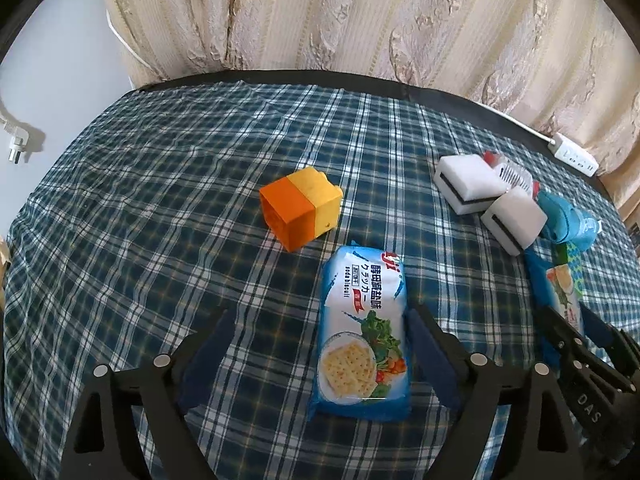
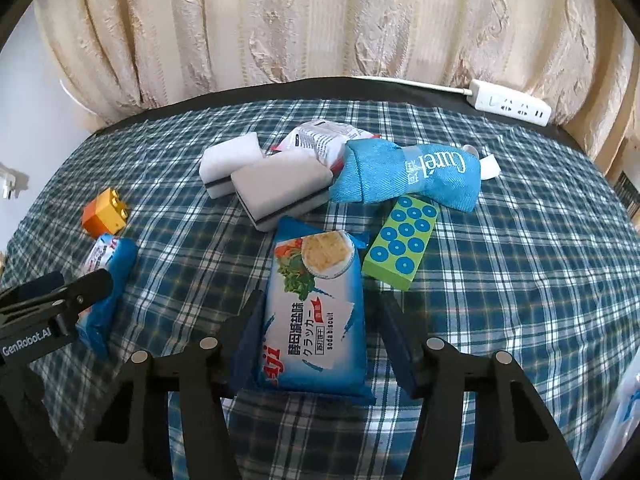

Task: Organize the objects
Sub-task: 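Grasp the blue cracker packet with the right gripper, then lift the cracker packet with the right gripper and carry it toward the clear bowl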

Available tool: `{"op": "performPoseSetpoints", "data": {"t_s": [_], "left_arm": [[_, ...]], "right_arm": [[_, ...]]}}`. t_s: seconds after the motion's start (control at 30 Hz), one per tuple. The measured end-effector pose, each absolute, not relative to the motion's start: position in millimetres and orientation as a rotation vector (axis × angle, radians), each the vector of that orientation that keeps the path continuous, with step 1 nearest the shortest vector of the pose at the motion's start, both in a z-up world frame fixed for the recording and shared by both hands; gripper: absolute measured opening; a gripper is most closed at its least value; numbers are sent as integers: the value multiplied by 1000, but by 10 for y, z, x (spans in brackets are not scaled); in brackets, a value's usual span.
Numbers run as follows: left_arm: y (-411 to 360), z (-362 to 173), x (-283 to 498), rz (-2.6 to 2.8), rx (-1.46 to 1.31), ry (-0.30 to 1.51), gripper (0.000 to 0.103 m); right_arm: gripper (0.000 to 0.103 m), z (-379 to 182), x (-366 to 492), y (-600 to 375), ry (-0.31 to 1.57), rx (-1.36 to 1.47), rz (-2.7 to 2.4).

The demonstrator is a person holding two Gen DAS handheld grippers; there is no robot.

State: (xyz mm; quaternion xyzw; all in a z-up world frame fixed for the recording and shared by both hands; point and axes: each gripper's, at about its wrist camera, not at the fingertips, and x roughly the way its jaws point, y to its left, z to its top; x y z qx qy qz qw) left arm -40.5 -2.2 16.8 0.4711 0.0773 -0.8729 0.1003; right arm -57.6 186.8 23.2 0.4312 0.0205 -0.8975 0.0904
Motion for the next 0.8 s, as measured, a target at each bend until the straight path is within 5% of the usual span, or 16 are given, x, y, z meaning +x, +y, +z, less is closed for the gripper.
{"op": "performPoseSetpoints", "data": {"t_s": [0.2,0.43,0.8], "left_arm": [[18,122,-435,-2566,1390,171,89],[104,140,-419,-2612,1419,130,48],[124,351,-275,-2744,1393,250,41]], "right_arm": [[57,233,-569,1905,26,1268,-2658],[48,242,-561,1931,-2,1257,-2662],[42,265,-406,1957,-39,1247,-2642]]}}
